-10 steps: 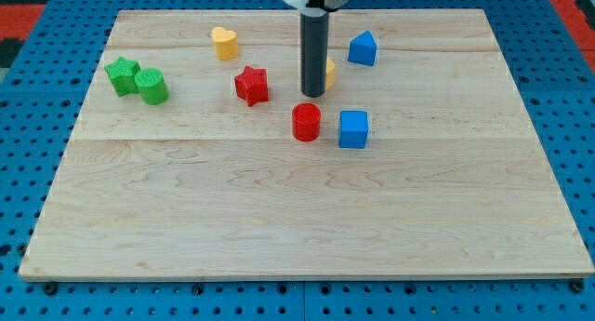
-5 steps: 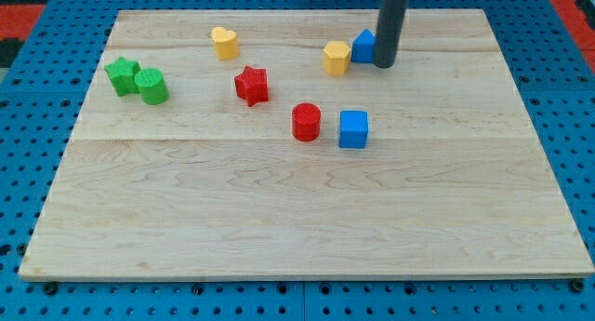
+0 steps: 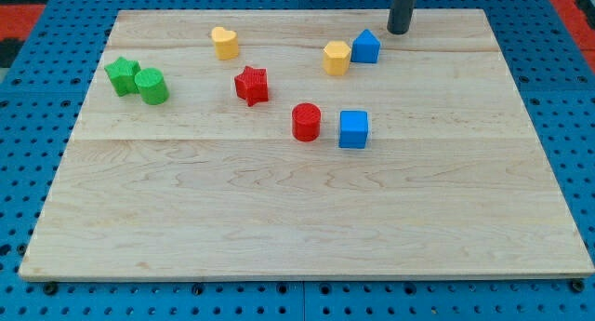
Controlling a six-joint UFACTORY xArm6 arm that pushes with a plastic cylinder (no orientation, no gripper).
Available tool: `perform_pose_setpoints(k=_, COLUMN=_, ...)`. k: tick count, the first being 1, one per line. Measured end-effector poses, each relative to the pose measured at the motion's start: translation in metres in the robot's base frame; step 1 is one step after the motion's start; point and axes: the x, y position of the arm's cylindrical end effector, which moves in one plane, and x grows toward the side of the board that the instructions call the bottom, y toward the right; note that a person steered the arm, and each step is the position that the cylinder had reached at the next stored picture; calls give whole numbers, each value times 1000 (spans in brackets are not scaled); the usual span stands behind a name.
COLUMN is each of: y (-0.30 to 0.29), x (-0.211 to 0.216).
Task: Make a diagonal line with of the yellow hexagonblue triangle and red star
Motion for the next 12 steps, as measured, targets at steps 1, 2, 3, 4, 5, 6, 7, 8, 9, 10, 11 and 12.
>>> perform_pose_setpoints(k=1, y=0, x=4)
perform_pose_setpoints(k=2, y=0, x=4)
perform_pose_setpoints(k=3, y=0, x=4)
perform_pose_setpoints(k=4, y=1, x=2)
perform_pose_setpoints(k=5, y=11, x=2)
perform_pose_setpoints(k=6, y=13, x=-5)
perform_pose_setpoints(k=7, y=13, x=-16)
perform_pose_setpoints(k=8, y=13, x=-27)
perform_pose_setpoints(k=9, y=12, x=-24)
perform_pose_setpoints(k=10, y=-5, x=-24)
perform_pose_setpoints(k=11, y=-52, x=3)
perform_pose_setpoints(k=12, y=-31, x=21)
